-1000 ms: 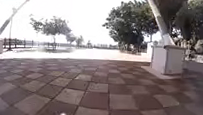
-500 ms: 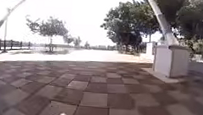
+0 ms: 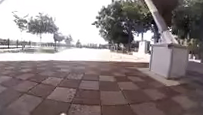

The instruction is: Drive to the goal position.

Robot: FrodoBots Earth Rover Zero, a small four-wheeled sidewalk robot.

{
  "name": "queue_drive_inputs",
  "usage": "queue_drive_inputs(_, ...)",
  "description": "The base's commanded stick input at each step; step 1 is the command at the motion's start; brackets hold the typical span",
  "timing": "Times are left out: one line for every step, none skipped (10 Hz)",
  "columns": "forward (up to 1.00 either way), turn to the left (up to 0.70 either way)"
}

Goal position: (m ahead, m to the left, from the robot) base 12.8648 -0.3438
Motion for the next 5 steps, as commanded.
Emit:
queue_drive_inputs(0.70, 0.00)
queue_drive_inputs(0.70, 0.00)
queue_drive_inputs(0.70, 0.00)
queue_drive_inputs(0.70, 0.00)
queue_drive_inputs(0.70, 0.00)
